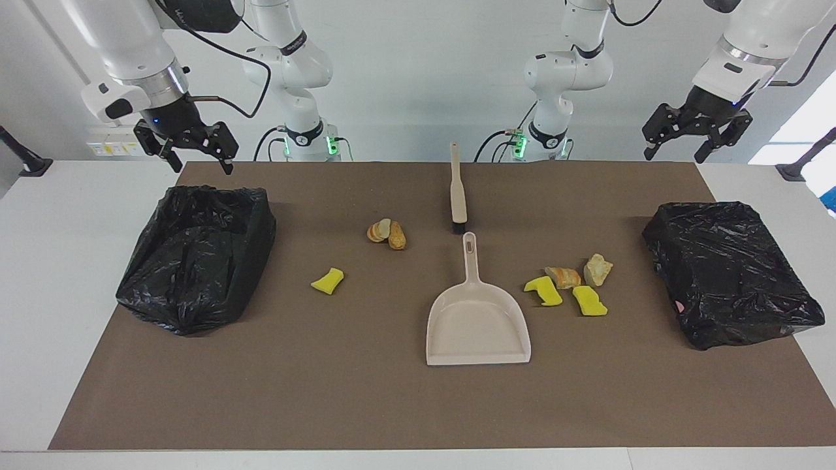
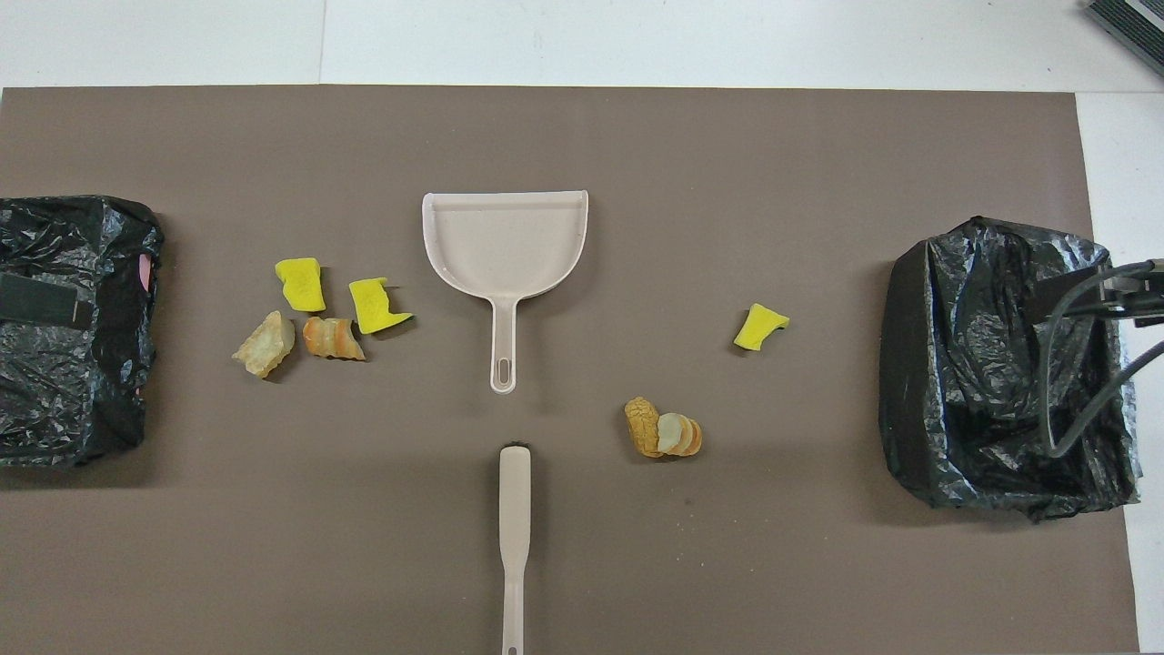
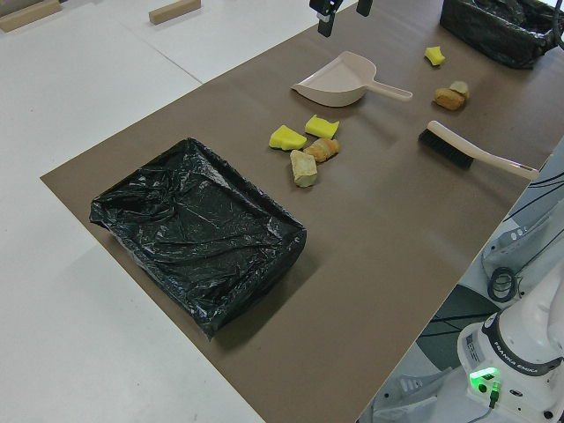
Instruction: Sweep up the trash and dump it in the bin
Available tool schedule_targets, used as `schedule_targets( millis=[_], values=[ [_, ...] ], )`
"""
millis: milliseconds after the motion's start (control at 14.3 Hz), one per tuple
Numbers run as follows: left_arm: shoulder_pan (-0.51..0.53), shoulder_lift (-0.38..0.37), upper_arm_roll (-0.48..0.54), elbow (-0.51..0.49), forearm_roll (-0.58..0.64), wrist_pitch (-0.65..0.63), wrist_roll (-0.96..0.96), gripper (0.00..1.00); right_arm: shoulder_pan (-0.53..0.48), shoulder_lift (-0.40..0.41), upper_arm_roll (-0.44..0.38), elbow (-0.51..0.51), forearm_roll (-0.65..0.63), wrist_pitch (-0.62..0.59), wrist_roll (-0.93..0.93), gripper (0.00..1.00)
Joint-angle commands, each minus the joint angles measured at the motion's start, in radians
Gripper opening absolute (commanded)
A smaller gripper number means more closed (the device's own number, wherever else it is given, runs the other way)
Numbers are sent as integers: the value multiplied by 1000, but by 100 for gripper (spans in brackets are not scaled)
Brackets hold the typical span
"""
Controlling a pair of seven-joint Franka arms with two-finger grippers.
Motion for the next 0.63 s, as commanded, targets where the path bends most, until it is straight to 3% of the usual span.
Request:
schedule_targets(
  millis=[0,561],
  values=[
    [2,-22,-3,-19,-8,-8,-3,100,-8,-4,5,-6,5,3,-2,100],
    [6,-22,-3,-21,-8,-6,0,100,-11,-4,5,-6,6,3,-6,100]
  ],
)
